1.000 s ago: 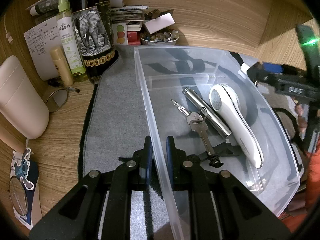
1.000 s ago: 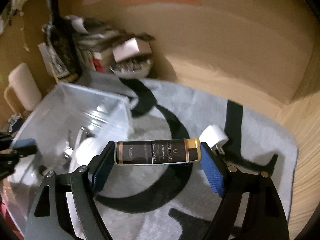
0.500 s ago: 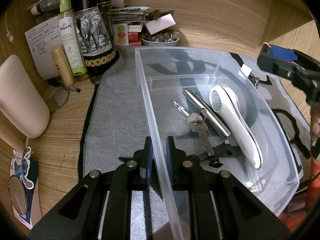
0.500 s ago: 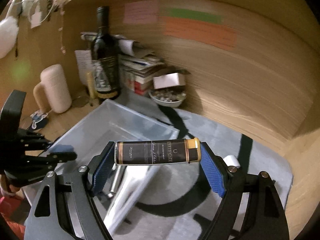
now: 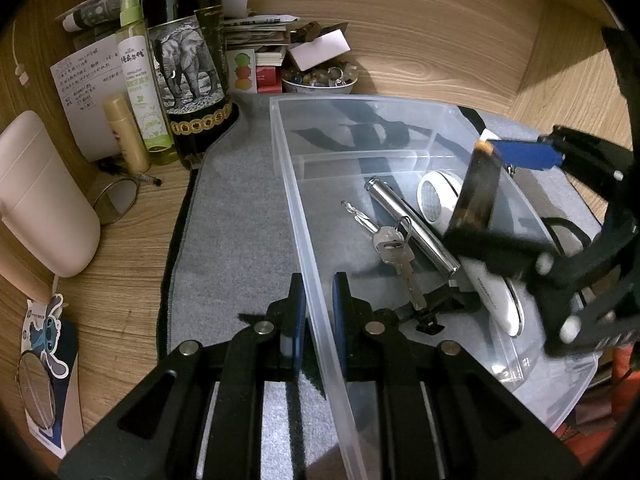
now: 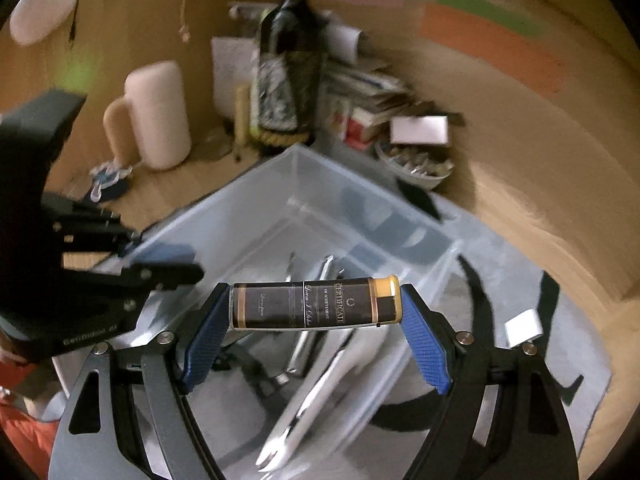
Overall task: Organize rigid objects
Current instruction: 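Lower the black-and-gold tube into the clear box and open the right tool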
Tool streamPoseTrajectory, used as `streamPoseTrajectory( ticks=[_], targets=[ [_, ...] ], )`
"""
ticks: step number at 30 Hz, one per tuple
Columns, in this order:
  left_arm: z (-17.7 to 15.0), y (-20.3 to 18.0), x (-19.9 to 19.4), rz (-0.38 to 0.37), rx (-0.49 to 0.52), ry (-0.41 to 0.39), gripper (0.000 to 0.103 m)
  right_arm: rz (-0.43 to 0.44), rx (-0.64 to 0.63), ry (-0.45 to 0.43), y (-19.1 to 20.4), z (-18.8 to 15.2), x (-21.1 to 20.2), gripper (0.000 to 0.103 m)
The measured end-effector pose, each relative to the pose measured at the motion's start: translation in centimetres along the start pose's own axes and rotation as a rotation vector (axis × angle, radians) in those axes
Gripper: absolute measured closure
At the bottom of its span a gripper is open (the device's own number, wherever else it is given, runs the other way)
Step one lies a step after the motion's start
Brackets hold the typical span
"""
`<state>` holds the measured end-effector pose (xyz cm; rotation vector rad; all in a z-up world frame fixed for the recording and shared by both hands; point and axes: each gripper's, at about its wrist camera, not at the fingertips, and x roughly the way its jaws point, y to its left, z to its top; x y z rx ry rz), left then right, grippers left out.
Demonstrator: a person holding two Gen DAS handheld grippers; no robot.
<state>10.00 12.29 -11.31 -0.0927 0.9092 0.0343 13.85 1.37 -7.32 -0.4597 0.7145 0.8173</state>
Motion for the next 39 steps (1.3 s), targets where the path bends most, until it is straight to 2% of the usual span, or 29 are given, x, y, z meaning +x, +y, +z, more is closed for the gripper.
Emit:
streamPoseTrajectory(
  ticks=[15, 21, 31, 39],
  targets=[
    [0.0, -0.1, 0.0, -0.002, -0.001, -0.001, 0.09, 0.042, -0.025, 0.102, 0.8, -0.8, 1.9, 0.023],
    [0.0, -0.1, 0.0, -0.002, -0.001, 0.0, 0.09, 0.048, -0.026, 0.107, 1.0, -0.8, 1.8, 0.023],
    [0.0, -0.1, 0.0, -0.002, -0.001, -0.001, 0.09, 0.002, 0.004, 0.032, 0.1, -0.2, -0.2, 0.023],
    [0.0, -0.1, 0.0, -0.002, -0.001, -0.001, 0.09, -0.115, 0.094, -0.071, -3.8, 0.8, -3.4, 0.023]
  ],
)
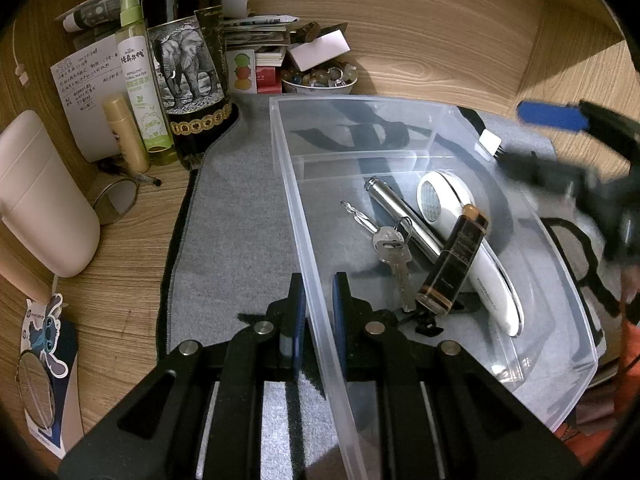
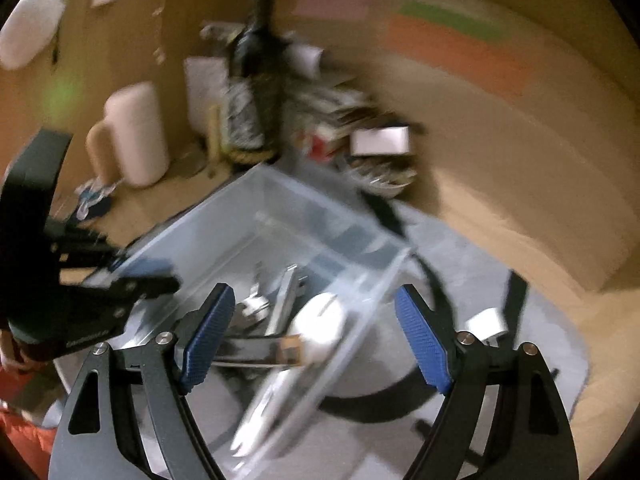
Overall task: Organize rigid objects
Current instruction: 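Lower the black-and-gold tube into the clear box and open the right tool, then reach the right tool to the metal cone piece and grasp it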
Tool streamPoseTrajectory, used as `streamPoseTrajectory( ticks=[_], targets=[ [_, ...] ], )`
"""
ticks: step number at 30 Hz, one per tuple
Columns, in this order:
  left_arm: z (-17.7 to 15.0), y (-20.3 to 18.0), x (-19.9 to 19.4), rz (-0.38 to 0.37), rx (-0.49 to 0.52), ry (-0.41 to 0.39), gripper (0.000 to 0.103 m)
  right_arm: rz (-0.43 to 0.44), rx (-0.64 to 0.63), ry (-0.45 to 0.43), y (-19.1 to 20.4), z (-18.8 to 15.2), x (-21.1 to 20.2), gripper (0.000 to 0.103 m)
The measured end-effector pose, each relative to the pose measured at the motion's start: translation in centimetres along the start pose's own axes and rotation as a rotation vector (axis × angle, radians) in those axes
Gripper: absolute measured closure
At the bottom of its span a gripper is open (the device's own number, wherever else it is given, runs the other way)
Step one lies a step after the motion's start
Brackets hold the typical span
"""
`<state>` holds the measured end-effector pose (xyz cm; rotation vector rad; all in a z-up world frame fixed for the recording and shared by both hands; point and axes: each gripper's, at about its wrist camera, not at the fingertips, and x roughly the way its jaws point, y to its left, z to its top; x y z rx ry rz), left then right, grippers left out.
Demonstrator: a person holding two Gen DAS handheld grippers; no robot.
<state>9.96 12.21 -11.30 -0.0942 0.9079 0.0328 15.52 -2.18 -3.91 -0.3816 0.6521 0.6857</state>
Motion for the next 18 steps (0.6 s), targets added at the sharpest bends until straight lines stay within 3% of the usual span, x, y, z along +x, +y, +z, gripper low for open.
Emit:
streamPoseTrajectory(
  ticks=[7, 13, 18],
  targets=[
    [0.0, 0.0, 0.0, 0.0, 0.0, 0.0, 0.09, -0.103, 0.138, -0.044, -5.0, -0.2, -1.6, 0.02],
    [0.0, 0.0, 0.0, -0.001, -0.003, 0.0, 0.09, -0.166, 0.229, -0.002, -9.0, -1.3, -0.4, 0.019],
    [0.0, -0.1, 0.0, -0.001, -0.004, 0.0, 0.09, -0.204, 0.334, 0.074, -12.0, -3.6, 3.2, 0.019]
  ],
)
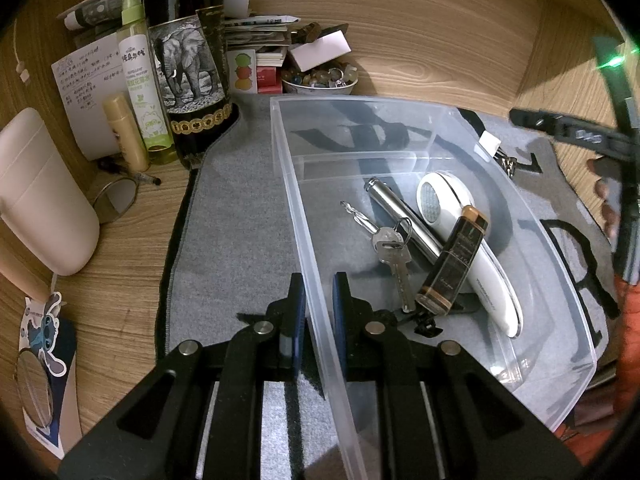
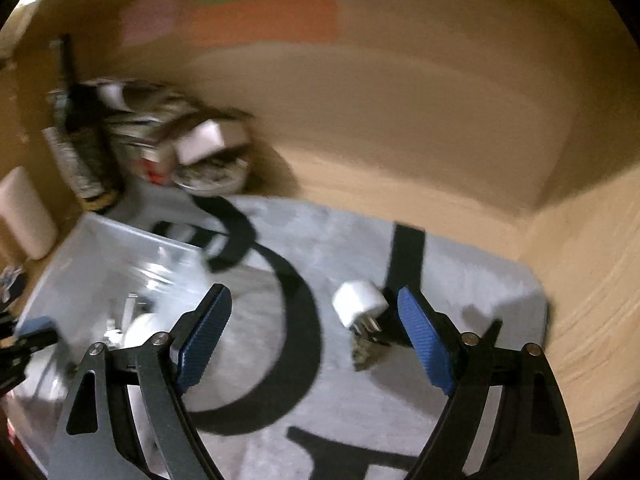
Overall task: Organize rigid objects
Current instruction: 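Reach the right tool to the metal cone piece and grasp it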
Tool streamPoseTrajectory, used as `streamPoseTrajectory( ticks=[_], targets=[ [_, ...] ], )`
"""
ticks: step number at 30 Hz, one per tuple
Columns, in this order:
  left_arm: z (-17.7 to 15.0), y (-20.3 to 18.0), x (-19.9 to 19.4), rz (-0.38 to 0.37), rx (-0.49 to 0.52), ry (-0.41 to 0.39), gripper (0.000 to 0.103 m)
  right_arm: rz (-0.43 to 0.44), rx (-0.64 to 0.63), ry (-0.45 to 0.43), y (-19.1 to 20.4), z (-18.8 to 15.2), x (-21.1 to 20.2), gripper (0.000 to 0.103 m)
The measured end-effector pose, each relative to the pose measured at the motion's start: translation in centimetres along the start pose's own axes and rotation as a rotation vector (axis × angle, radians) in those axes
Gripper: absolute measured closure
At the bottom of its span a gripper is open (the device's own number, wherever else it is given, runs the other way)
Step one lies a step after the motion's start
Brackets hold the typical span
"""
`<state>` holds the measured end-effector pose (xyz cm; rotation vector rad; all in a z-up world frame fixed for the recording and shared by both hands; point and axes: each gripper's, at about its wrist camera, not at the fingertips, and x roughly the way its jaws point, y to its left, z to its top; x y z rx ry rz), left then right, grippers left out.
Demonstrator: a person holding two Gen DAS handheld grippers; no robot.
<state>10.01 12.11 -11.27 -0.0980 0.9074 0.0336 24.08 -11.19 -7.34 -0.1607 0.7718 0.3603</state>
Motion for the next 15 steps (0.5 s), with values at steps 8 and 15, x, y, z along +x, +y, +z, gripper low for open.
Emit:
streamPoseTrajectory(
  ticks=[8, 15],
  targets=[
    [0.0, 0.0, 0.0, 0.002, 0.0, -0.001, 0.09, -0.035, 0.112, 0.103, -3.4, -2.3, 4.8, 0.019],
    [-0.1, 0.1, 0.0, 0.002, 0.0, 0.0, 0.09, -0.053, 0.124, 0.144, -4.1, -3.4, 6.7, 0.023]
  ],
)
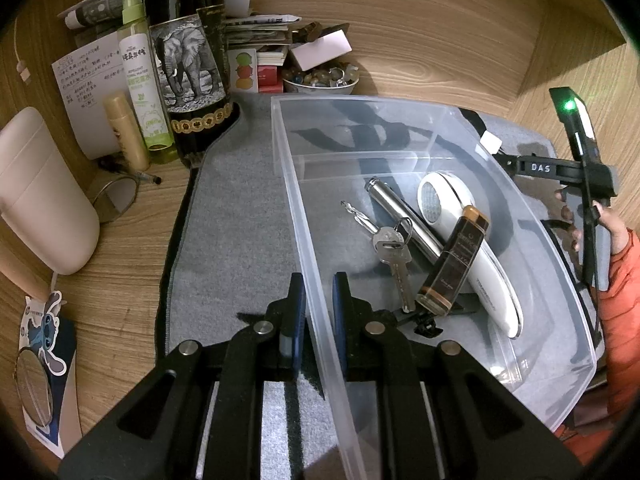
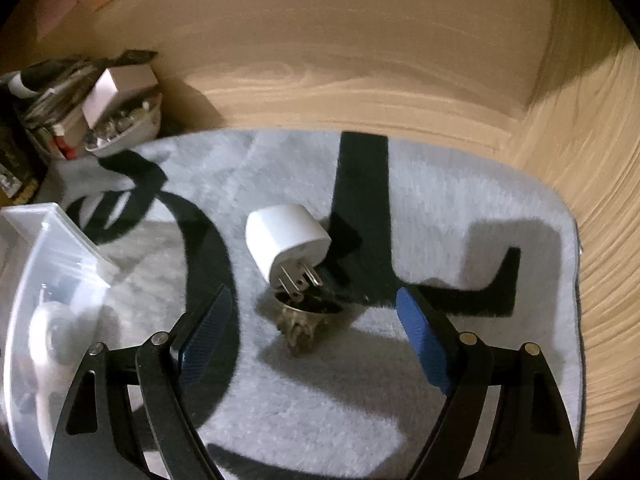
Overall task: Organize rigid objects
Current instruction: 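Reach the right tool to the metal cone piece and grasp it, then carry the metal cone piece over the clear box and open the right tool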
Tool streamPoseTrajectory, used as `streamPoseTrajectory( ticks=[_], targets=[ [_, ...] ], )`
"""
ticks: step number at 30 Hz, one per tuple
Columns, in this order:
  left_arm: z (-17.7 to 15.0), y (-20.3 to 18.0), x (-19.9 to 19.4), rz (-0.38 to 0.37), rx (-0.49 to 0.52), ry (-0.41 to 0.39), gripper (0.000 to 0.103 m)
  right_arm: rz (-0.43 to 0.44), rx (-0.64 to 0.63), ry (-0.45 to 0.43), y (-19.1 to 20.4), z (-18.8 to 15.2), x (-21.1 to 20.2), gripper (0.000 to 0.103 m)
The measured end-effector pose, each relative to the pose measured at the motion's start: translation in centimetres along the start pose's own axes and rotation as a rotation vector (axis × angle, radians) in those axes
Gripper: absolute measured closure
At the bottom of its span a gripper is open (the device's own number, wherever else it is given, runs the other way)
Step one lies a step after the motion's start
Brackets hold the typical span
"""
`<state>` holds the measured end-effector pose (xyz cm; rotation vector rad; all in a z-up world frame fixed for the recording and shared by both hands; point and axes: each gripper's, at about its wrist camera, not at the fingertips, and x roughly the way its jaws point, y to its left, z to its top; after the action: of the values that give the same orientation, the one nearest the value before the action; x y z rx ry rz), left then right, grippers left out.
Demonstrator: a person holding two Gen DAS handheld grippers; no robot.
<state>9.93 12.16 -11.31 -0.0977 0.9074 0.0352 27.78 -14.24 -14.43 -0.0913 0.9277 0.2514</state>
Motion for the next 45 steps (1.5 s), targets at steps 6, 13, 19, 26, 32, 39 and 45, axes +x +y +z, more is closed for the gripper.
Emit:
streamPoseTrajectory(
  ticks=[6, 13, 19, 26, 32, 39, 45],
  targets=[
    [0.0, 0.0, 0.0, -0.001, -0.001, 0.0, 0.09, 0.015, -0.021, 0.008, 0.0, -0.3, 0.2, 0.047],
    [0.0, 0.0, 0.0, 0.0, 0.001, 0.0, 0.09, 0.037, -0.046, 0.004, 0.6, -0.4, -0.7, 0.072],
    [0.0, 0.0, 0.0, 0.0, 0.0, 0.0, 0.09, 0.056, -0.054, -0.005, 1.7, -0.9, -1.9, 0.072],
    [0.0, 0.0, 0.0, 0.0, 0.001, 0.0, 0.09, 0.087, -0.079, -0.05, 2.8, -1.2, -4.6, 0.072],
    [0.0, 0.1, 0.0, -0.001, 0.0, 0.0, 0.09, 0.114, -0.118, -0.119, 4.2, -0.2, -7.2, 0.072],
    [0.0, 0.0, 0.0, -0.001, 0.0, 0.0, 0.09, 0.145, -0.19, -0.211, 6.4, 0.4, -10.6, 0.072],
    [0.0, 0.0, 0.0, -0.002, 0.001, 0.0, 0.09, 0.173, -0.236, -0.271, 8.3, 0.5, -12.8, 0.072]
  ],
)
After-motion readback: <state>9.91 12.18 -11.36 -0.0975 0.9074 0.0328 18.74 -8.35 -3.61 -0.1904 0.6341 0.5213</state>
